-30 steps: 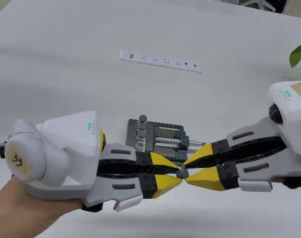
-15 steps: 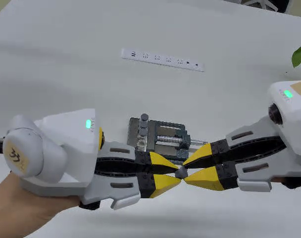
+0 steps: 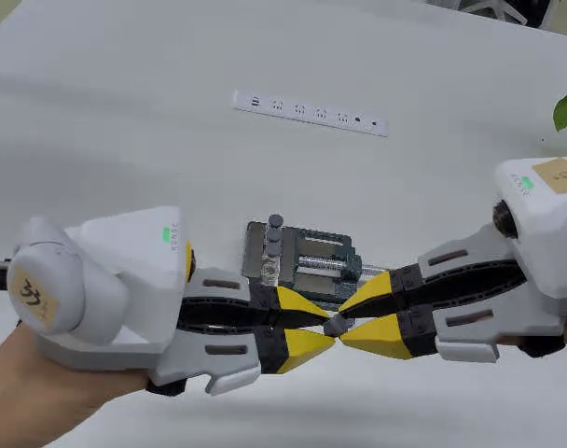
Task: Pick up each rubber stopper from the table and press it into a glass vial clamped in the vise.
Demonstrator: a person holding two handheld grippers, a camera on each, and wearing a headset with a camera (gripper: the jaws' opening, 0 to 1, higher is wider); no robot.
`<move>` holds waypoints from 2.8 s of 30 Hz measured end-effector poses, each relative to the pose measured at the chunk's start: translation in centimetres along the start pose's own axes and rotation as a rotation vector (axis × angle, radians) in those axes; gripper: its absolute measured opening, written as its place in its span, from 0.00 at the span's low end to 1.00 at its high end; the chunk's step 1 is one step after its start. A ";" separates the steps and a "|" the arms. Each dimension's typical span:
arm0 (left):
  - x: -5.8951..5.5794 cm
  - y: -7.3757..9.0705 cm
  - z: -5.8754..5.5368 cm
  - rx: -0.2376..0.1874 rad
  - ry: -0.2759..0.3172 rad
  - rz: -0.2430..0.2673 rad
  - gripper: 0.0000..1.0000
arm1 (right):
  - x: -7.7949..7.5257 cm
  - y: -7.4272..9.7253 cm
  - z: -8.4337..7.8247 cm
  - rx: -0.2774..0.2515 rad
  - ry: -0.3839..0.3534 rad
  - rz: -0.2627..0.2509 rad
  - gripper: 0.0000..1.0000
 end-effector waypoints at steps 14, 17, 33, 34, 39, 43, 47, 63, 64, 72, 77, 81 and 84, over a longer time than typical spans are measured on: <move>2.0 2.5 -2.1 0.016 0.033 0.102 0.23 | -2.4 -0.4 1.6 0.044 -0.009 -0.057 0.05; 2.6 3.2 -2.8 0.022 0.046 0.139 0.28 | -3.1 -0.8 2.0 0.062 -0.014 -0.072 0.05; 5.6 6.1 -7.0 0.118 0.025 0.339 0.66 | -8.3 -5.5 3.1 0.317 0.036 -0.174 0.05; 5.6 6.1 -7.1 0.121 0.027 0.338 0.67 | -8.5 -5.7 3.1 0.336 0.043 -0.178 0.05; 5.5 6.1 -7.8 0.134 0.028 0.333 0.72 | -10.3 -7.4 2.4 0.408 0.047 -0.190 0.05; 5.7 6.2 -8.2 0.135 0.038 0.340 0.75 | -11.1 -8.3 2.0 0.449 0.053 -0.186 0.05; 5.8 6.2 -8.4 0.126 0.045 0.339 0.77 | -11.3 -8.8 1.9 0.477 0.052 -0.178 0.05; 6.2 6.3 -8.8 0.113 0.047 0.339 0.80 | -12.0 -10.1 1.2 0.565 0.069 -0.167 0.05; 6.2 6.3 -8.8 0.112 0.047 0.339 0.79 | -12.0 -10.1 1.3 0.568 0.073 -0.166 0.05; 6.1 6.3 -9.0 0.104 0.053 0.337 0.78 | -12.1 -10.3 1.2 0.595 0.091 -0.162 0.05; 6.1 6.2 -9.2 0.102 0.057 0.333 0.78 | -12.2 -10.4 1.2 0.606 0.097 -0.157 0.05; 6.1 6.1 -9.2 0.097 0.059 0.332 0.78 | -12.2 -10.5 1.2 0.618 0.099 -0.157 0.05; 6.2 6.1 -9.2 0.095 0.061 0.331 0.77 | -12.2 -10.5 1.2 0.618 0.090 -0.156 0.05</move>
Point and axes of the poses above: the centre of the closed fingertips' face, and the gripper's own axes: y roughly backward along the fingers, x roughly to its left, z roughly out of its top, the point moved 6 cm from there along y, roughly backward along the fingers, and after that the axes turned 14 degrees about x, right-handed, at the moved point
